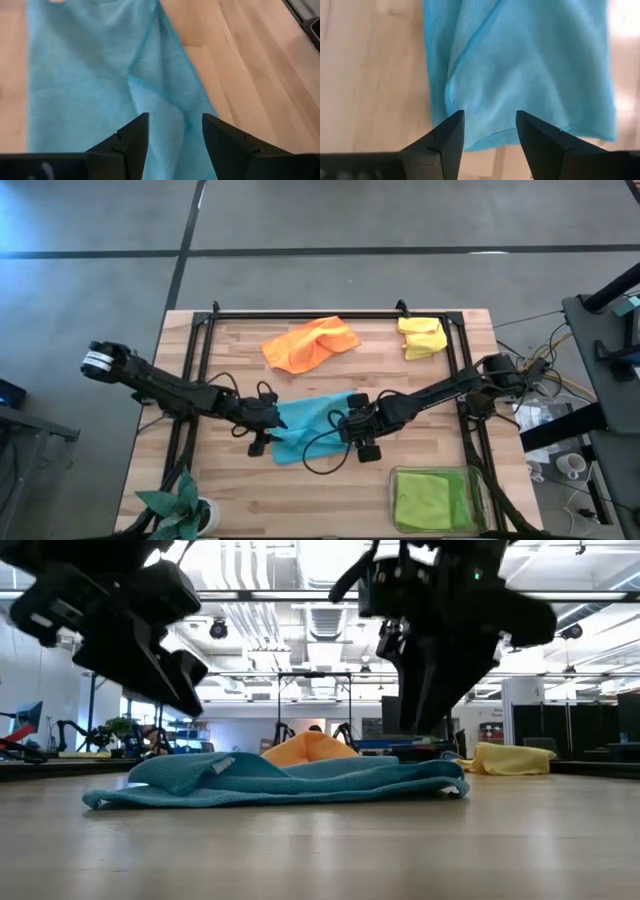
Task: Fold microfiber towels
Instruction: Fold the blue microfiber towel
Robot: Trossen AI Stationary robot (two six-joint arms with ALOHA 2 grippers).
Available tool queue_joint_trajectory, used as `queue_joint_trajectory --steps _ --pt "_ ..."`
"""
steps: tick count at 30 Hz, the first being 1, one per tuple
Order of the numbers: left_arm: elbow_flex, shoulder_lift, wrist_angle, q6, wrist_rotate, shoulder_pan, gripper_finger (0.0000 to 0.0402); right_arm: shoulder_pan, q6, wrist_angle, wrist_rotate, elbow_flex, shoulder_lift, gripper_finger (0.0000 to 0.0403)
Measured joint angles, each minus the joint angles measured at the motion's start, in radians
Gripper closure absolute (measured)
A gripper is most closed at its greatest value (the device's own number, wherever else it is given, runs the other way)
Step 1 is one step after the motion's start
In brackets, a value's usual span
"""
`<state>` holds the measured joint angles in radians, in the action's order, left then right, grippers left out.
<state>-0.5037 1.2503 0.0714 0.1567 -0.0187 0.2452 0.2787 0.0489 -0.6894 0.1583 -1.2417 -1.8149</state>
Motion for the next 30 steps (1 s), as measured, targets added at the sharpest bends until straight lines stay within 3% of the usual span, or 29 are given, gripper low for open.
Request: queue_joint_trajectory --steps 4,13,17,22,30 --pt "-0.03 0.09 0.084 0.012 0.006 0.049 0.0233 0.014 0.022 -0.008 -0.036 0.028 -0.002 0.0234" --pt "-0.14 0.266 0.069 0.057 0.324 0.144 0.0233 0.035 0.067 0.076 -0.052 0.095 -0.002 0.0236" --pt "-0.207 0.294 0.039 0.089 0.345 0.167 0.0233 0.035 0.075 0.077 -0.052 0.1 -0.002 0.0236" --pt "-0.314 0.345 -0.178 0.347 0.479 0.175 0.0233 0.035 0.075 0.08 -0.031 0.096 -0.002 0.0236" --pt "-0.484 0.45 -0.418 0.518 0.652 0.178 0.0233 0.035 0.082 0.081 -0.026 0.096 -0.002 0.0236"
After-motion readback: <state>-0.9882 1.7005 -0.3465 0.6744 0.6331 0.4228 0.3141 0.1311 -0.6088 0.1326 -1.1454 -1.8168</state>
